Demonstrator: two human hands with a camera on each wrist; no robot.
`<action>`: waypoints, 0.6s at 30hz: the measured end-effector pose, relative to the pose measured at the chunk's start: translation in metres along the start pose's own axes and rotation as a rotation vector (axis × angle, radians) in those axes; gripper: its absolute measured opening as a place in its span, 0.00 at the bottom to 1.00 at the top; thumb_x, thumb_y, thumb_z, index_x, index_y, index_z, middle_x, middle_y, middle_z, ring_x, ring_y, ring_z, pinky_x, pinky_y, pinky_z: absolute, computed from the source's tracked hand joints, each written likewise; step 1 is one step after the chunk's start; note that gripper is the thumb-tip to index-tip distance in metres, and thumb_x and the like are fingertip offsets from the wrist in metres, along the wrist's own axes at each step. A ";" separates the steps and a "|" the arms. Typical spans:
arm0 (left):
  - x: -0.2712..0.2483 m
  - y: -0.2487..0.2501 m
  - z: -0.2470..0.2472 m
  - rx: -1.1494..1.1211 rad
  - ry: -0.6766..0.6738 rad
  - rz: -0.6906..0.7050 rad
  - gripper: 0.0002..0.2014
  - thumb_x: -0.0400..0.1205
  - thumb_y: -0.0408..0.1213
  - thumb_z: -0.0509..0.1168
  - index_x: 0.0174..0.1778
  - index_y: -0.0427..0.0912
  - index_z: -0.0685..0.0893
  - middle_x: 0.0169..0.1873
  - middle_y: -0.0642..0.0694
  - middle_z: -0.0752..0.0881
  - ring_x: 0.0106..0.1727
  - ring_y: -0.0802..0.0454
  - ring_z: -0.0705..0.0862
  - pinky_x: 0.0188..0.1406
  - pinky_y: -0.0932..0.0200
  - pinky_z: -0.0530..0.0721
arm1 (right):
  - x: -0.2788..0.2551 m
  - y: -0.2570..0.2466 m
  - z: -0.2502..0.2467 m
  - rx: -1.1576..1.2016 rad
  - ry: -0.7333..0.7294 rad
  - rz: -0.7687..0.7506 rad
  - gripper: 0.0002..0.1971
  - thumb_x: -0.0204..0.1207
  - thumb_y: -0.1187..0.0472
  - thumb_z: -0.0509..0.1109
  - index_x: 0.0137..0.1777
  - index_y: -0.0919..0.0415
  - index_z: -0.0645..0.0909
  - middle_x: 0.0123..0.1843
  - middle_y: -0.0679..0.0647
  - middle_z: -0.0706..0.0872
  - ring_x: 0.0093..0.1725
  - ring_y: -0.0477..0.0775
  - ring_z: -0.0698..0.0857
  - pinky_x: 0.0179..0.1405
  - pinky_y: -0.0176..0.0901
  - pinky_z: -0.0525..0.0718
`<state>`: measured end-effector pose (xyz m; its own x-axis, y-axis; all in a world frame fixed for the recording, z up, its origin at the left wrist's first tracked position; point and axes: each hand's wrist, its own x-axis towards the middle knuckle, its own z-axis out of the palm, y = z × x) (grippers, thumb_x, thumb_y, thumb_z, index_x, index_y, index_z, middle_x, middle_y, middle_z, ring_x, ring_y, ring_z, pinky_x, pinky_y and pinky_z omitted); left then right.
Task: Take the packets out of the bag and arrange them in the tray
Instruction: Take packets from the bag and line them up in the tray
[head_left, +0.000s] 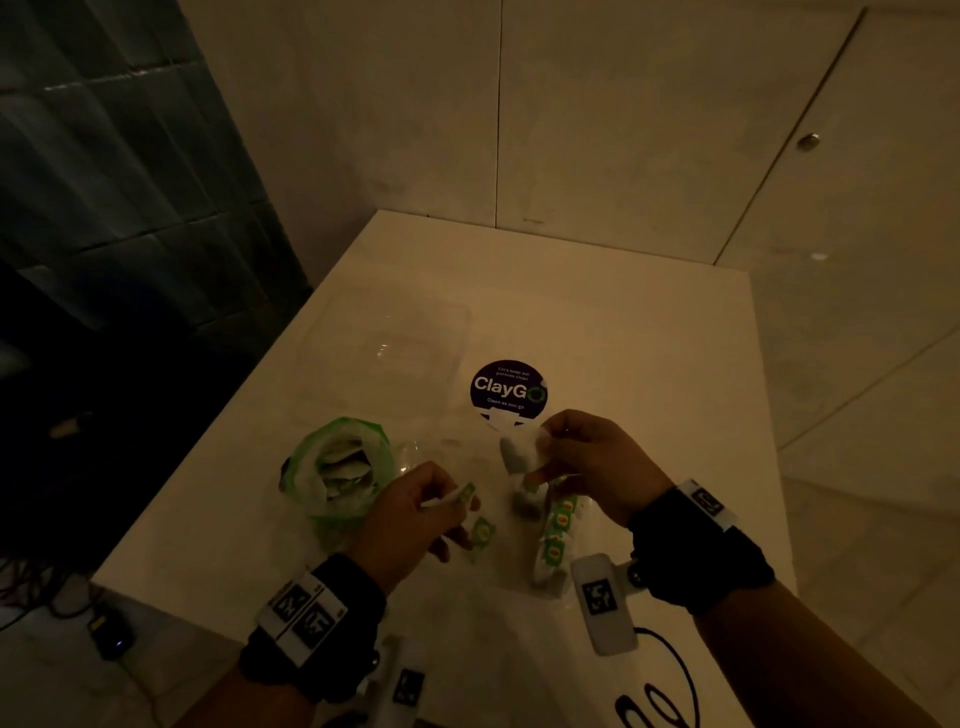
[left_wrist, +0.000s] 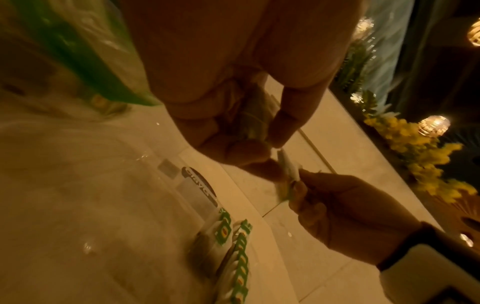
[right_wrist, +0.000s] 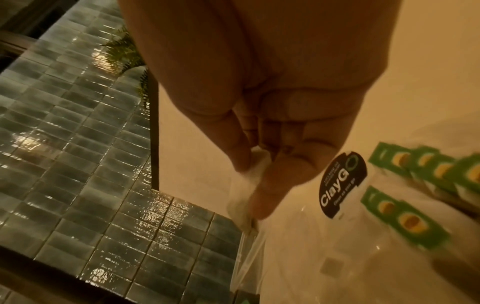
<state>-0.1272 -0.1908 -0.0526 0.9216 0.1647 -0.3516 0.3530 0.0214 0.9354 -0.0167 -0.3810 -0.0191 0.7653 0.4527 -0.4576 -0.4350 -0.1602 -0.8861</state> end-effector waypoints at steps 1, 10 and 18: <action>-0.001 0.001 -0.001 -0.031 -0.015 -0.021 0.08 0.80 0.25 0.65 0.37 0.34 0.74 0.40 0.37 0.88 0.29 0.45 0.85 0.24 0.56 0.79 | 0.000 -0.001 -0.002 -0.022 0.000 -0.014 0.02 0.80 0.71 0.65 0.48 0.67 0.78 0.44 0.65 0.84 0.32 0.55 0.87 0.30 0.47 0.82; 0.007 0.006 0.013 -0.008 0.008 0.010 0.24 0.80 0.20 0.58 0.61 0.54 0.80 0.47 0.41 0.84 0.30 0.49 0.79 0.33 0.54 0.83 | -0.004 -0.021 0.008 -0.351 -0.068 -0.199 0.05 0.75 0.70 0.71 0.45 0.59 0.86 0.36 0.62 0.88 0.32 0.54 0.84 0.38 0.49 0.83; 0.010 0.019 0.042 -0.226 -0.112 -0.007 0.09 0.80 0.30 0.66 0.53 0.44 0.87 0.36 0.44 0.89 0.25 0.52 0.73 0.28 0.57 0.76 | -0.008 -0.040 0.023 -0.326 0.095 -0.368 0.04 0.75 0.68 0.72 0.41 0.61 0.86 0.32 0.63 0.86 0.27 0.51 0.81 0.25 0.42 0.80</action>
<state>-0.1048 -0.2305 -0.0399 0.9360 0.0533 -0.3479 0.3255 0.2445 0.9134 -0.0162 -0.3579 0.0220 0.8867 0.4511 -0.1010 0.0320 -0.2778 -0.9601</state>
